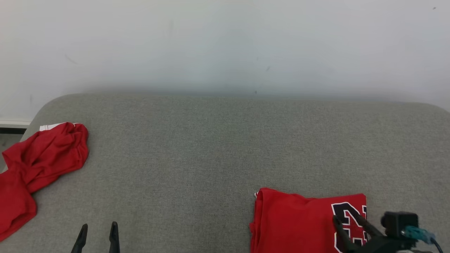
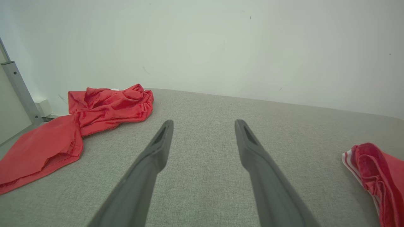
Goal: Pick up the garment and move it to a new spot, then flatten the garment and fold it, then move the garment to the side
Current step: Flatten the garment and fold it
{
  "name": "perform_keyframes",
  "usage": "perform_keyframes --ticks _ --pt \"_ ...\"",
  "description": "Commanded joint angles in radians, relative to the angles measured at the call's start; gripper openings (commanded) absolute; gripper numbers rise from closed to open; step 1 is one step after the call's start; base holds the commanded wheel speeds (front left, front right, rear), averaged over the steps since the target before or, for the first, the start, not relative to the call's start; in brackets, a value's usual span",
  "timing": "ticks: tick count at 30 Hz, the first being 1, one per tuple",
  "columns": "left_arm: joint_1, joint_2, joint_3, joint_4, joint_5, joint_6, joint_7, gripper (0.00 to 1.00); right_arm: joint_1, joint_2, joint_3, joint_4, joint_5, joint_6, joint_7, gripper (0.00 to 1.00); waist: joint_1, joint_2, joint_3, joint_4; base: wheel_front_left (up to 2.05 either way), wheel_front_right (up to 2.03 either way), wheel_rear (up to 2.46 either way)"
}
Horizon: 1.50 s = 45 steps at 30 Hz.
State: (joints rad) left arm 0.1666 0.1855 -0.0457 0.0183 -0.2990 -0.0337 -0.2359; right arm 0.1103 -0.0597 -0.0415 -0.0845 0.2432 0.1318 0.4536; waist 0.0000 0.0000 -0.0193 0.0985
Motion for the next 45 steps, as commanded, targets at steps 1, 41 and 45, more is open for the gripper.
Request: perform_keyframes --ticks 1,41,45 --pt "0.0 0.002 -0.001 0.003 -0.003 0.002 -0.004 1.0 0.021 0.002 -0.022 0.005 -0.029 -0.002 -0.036 1.0 0.0 0.0 -0.003 0.005 0.0 0.0 0.0" --pt "0.091 -0.116 0.126 0.072 0.066 -0.091 -0.03 1.0 0.066 -0.004 -0.055 0.227 -0.162 -0.002 -0.62 1.0 0.0 0.0 -0.121 -0.094 0.0 0.0 0.0" --pt "0.087 -0.121 0.125 0.075 0.069 -0.095 -0.03 1.0 0.063 -0.001 -0.057 0.233 -0.164 -0.002 -0.618 1.0 0.0 0.0 -0.118 -0.095 0.0 0.0 0.0"
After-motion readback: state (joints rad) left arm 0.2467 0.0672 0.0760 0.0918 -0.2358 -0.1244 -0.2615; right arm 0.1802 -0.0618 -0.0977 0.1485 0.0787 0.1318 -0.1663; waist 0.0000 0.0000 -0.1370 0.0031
